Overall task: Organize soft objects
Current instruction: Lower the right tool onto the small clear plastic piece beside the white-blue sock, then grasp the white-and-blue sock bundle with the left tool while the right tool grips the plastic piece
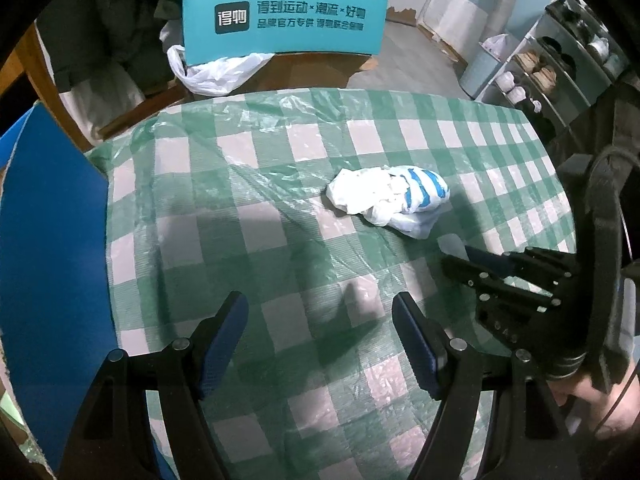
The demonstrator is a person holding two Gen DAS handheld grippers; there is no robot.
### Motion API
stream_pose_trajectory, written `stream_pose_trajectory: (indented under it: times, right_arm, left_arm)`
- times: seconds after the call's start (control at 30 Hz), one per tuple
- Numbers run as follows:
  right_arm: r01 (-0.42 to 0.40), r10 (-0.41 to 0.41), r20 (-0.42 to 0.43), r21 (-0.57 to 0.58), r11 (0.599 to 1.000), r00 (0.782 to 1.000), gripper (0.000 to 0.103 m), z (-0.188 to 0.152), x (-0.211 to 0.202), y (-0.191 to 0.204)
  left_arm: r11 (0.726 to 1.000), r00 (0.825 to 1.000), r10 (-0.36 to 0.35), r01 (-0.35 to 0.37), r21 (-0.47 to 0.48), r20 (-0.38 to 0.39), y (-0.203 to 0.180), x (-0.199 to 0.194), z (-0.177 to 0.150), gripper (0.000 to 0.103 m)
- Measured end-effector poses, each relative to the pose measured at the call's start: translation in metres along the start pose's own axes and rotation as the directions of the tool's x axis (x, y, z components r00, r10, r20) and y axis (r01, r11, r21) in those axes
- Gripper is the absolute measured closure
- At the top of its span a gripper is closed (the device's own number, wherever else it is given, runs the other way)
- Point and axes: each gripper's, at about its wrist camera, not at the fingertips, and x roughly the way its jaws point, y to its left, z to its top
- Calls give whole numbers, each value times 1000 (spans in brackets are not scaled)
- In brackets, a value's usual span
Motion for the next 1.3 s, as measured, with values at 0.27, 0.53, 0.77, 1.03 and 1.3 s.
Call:
stream_pose_trajectory:
  times: [0.27,0.53,0.77,1.03,1.3]
  right_arm:
    - [-43,39,47,66,997,998,87,14,-20,-20]
    - [-77,68,74,128,989,995,87,20,-35,-38]
    - [-86,74,88,151,985,993,87,20,-39,-48]
    - [-99,80,114,172,980,990,87,20,-52,-58]
    - [-101,79,119,195,976,990,87,19,-59,-64]
  left_arm:
    - [998,998,-58,58,-26,7,-9,5,10,26]
    - [996,998,-49,45,80,43,-30,9,27,17]
    - [980,998,-51,44,195,29,-54,24,40,17]
    - [977,999,-50,44,208,22,-67,44,54,17]
    - [974,999,-26,16,225,42,-72,57,62,17]
